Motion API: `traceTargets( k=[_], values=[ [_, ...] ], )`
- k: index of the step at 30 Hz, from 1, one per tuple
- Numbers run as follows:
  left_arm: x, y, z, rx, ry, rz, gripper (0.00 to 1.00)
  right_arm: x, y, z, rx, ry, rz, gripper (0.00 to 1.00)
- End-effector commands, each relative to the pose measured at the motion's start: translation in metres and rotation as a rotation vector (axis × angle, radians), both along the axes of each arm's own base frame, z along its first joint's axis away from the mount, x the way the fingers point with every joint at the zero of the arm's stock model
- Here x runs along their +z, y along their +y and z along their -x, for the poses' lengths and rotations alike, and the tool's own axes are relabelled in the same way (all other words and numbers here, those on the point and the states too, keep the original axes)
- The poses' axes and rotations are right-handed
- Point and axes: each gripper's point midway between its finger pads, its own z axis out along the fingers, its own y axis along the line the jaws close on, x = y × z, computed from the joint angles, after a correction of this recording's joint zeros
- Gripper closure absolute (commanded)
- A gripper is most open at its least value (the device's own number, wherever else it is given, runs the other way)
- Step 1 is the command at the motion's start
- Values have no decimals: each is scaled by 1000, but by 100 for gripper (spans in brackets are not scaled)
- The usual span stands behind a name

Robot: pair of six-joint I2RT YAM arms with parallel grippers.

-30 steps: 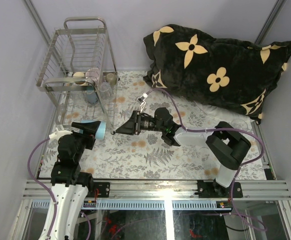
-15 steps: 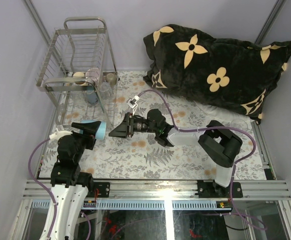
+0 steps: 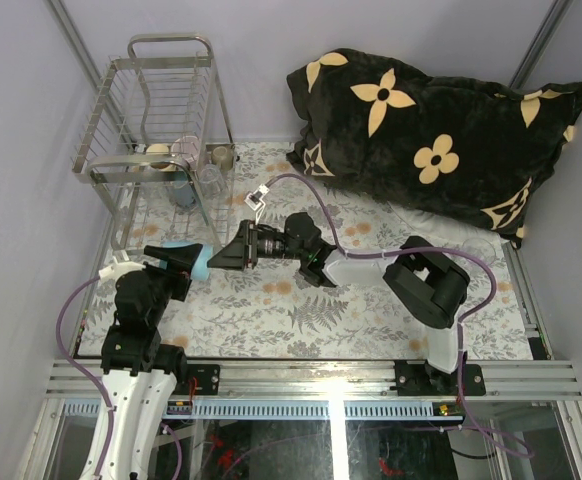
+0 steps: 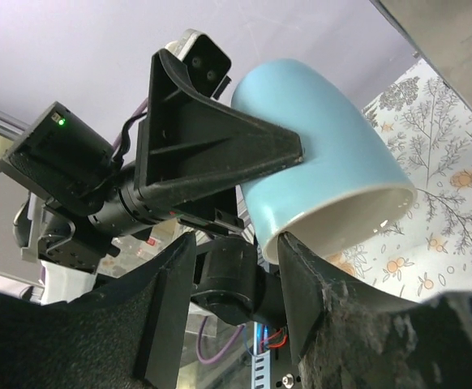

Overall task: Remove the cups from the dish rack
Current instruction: Place the cup at the center of the board.

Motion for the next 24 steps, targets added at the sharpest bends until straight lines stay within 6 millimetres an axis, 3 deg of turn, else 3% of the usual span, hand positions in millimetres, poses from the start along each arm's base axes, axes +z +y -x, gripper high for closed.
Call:
traceTargets(
  k=[1,19,24],
  values=[
    [39,0,-3,-10,-142,-10,78,35,9,7,47,-31,-100,48],
    [35,-3,-8,-29,-149,-20,78,47,22,16,109,88,-126,51],
    [37,-4,-9,-37,-164,-38,78,42,27,18,115,119,-114,54]
  ],
)
